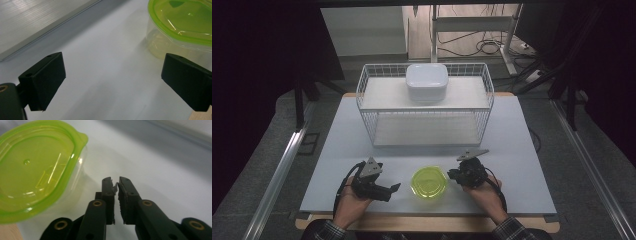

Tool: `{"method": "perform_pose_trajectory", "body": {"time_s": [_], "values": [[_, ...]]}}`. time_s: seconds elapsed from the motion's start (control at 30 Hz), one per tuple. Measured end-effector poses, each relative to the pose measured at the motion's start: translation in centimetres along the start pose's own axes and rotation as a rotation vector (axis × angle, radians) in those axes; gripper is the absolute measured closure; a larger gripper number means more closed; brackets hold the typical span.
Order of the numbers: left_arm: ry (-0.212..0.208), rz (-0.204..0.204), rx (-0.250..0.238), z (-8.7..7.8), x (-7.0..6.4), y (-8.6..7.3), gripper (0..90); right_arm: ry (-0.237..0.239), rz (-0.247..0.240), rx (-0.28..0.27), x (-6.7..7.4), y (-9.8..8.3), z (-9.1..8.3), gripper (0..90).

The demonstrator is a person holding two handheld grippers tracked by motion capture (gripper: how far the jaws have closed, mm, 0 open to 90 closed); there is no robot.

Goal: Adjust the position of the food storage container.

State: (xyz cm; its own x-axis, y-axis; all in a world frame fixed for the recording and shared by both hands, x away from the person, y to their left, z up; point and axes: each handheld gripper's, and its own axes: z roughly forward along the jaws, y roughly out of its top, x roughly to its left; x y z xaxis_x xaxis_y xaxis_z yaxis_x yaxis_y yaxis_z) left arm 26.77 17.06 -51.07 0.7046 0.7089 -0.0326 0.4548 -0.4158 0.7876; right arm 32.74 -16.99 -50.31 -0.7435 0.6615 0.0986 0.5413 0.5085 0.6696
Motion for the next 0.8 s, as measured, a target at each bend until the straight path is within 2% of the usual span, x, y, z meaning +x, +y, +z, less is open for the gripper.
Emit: {"method": "perform_pose_trajectory", "body": {"time_s": [0.1,0.27,0.4,0.63,0.8], "values": [[-0.023,-0.012,-0.022,-0.3,0.0,-0.3,4.2,-0.027,-0.033,-0.027,-0.1,-0.1,-1.1,74.4],[-0.019,-0.004,-0.035,-0.5,-0.2,-0.9,2.9,-0.053,-0.081,-0.077,0.0,-0.4,-2.6,60.8],[-0.007,0.002,-0.032,-0.7,-0.3,-1.3,2.6,-0.053,-0.075,-0.091,-0.1,-0.8,-3.2,47.5],[0.002,-0.006,-0.029,-1.3,-0.4,-1.9,2.7,-0.063,-0.059,-0.105,-0.1,-1.2,-3.7,35.7],[0.004,-0.002,-0.028,-1.3,-0.5,-1.9,2.7,-0.035,-0.044,-0.118,-0.2,-1.3,-3.5,21.3]]}}
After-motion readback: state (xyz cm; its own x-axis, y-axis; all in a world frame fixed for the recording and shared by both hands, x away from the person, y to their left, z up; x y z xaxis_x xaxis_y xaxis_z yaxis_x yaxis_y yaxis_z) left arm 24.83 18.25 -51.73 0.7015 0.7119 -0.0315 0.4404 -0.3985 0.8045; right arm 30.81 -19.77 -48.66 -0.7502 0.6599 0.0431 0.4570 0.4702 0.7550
